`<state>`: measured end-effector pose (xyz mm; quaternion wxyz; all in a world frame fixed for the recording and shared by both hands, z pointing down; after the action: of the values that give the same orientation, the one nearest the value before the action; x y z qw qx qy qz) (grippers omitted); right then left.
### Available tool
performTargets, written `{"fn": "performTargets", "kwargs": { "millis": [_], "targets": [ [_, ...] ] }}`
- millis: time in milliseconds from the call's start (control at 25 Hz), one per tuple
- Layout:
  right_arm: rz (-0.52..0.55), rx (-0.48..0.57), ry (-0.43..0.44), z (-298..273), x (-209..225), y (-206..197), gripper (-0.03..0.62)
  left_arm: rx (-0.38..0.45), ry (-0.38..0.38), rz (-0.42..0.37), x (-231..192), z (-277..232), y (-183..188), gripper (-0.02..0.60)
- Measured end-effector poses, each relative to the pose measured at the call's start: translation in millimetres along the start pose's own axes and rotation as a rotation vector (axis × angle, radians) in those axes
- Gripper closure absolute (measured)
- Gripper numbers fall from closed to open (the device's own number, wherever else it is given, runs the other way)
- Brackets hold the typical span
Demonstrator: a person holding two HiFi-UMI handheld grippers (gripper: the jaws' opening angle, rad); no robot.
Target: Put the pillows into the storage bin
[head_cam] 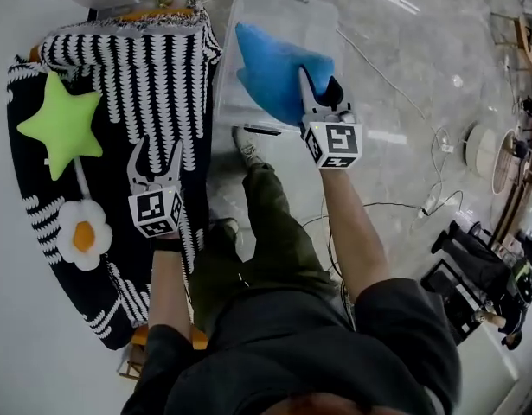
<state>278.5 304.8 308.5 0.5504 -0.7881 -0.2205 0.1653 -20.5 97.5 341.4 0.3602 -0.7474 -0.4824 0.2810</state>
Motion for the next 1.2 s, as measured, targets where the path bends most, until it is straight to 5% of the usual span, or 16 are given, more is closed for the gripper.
{"fn": "performTargets", "kwargs": {
  "millis": [440, 680, 960, 1200],
  "targets": [
    [-0.037, -0.188, -0.008, -55, 36, -161, 0.454, -0.174, -0.052, -0.015, 12, -88, -67, 0.287],
    [0.072, -0.304, 0.079, -77, 27, -271, 0.448, -0.26, -0.068, 0.011, 35, -115, -133, 0.287],
    [0.204, -0.423, 0.246, -89, -13, -336, 0.417, -0.313, -0.055, 0.038, 41, -116, -162, 0.287],
    [0.18, -0.609, 0.255, -91, -18, -385, 0.38, -0.326, -0.032, 0.057, 32, -116, -168, 0.287]
  ]
}}
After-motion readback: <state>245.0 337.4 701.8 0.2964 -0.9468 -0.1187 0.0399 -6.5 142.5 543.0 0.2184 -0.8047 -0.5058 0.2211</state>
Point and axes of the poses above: the fingertips, and each gripper's own axes: z backward along the fingers, x to its right, y out of its top, the point moved 7 cm from there along z, backward along the fingers, and after that the axes turned 1 degree about y, right-handed, at the moved point
